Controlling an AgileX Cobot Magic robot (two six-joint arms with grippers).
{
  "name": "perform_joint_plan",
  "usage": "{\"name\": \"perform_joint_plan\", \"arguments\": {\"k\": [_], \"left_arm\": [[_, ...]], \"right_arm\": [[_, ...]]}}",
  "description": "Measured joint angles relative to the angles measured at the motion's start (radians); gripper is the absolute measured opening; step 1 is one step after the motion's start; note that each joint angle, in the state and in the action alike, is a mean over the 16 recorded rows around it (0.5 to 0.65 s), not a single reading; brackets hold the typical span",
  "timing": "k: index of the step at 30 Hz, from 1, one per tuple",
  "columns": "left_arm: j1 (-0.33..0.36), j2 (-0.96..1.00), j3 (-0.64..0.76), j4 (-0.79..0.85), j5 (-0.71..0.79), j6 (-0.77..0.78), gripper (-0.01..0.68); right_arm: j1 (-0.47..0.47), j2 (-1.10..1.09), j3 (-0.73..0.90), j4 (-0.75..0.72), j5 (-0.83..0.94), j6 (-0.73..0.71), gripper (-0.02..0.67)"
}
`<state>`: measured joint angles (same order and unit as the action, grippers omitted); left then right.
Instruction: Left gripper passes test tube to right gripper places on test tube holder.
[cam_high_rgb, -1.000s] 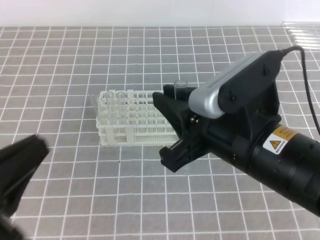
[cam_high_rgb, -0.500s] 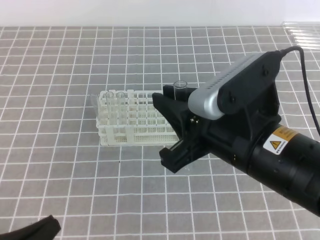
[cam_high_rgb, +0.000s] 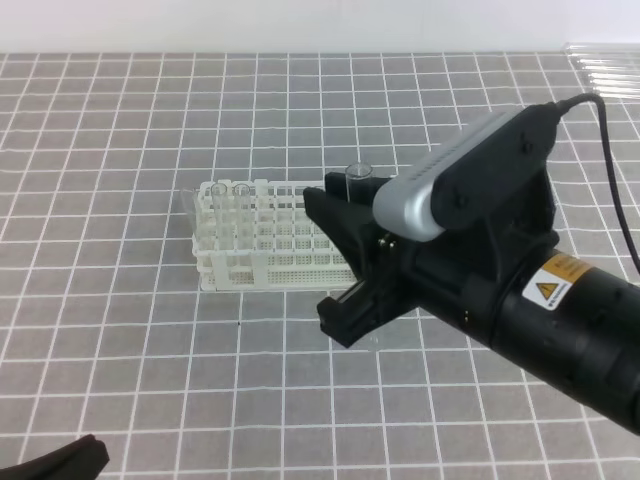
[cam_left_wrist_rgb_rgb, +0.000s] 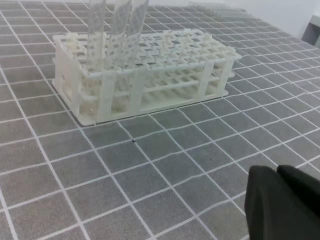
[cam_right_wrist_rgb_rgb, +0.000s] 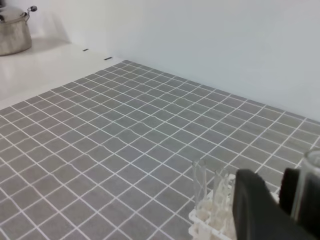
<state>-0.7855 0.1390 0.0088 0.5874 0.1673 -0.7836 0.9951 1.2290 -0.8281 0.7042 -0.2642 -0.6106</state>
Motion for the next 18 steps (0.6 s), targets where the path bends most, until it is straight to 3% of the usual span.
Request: {"name": "perform_joint_plan", "arguments": {"k": [12, 18], "left_arm": [[0.000, 0.000, -0.001, -0.001, 0.007, 0.000, -0.001], [0.000, 0.000, -0.001, -0.001, 0.007, 0.000, -0.001]], "right_arm": [[-0.001, 0.015, 0.003, -0.011, -0.003, -0.007, 0.085], [-0.009, 0.030, 0.033, -0.110, -0.119, 0.048, 0.085]]}}
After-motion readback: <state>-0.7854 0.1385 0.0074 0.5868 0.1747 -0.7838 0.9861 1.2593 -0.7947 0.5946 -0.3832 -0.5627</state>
